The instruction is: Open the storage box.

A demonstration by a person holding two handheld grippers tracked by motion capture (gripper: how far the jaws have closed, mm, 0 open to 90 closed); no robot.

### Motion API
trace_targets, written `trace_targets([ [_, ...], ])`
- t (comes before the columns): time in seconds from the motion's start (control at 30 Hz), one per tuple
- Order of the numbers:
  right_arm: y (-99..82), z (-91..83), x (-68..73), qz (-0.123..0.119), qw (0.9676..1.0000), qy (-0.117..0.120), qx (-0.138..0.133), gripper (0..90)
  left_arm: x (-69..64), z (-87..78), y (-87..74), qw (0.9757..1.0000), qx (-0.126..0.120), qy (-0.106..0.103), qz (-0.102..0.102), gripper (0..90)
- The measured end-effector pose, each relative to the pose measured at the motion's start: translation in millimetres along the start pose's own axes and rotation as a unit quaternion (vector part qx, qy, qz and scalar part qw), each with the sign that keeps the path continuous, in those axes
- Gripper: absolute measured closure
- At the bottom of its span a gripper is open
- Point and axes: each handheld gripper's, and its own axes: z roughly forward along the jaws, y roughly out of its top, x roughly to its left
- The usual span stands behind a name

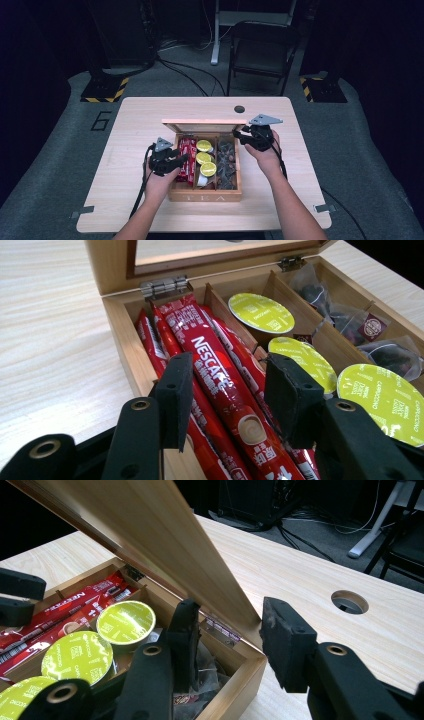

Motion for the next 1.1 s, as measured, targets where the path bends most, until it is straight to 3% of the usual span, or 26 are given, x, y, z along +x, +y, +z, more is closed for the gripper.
trace_targets([
  [0.07,0.0,0.0,0.0,0.0,1.0,0.0,0.0,58.9,0.1,1.2,-0.9,0.9998,0.011,0.005,0.017,54.7],
  [0.3,0.0,0.1,-0.2,0.0,1.0,0.0,0.0,58.9,-4.4,6.1,-4.3,0.9991,0.024,0.019,0.028,56.3],
  [0.5,0.0,0.0,-0.1,0.0,1.0,0.0,0.0,58.9,-5.5,6.8,-5.3,0.9976,0.033,0.035,0.049,62.8],
  [0.73,0.1,0.0,-0.1,0.0,1.0,0.0,0.0,58.9,-4.1,3.7,-4.3,0.9983,0.024,0.037,0.038,73.6],
  [1.1,0.0,-0.2,-0.1,0.0,1.0,0.001,0.001,58.8,-4.4,1.6,-3.7,0.9987,0.022,0.032,0.033,81.7],
])
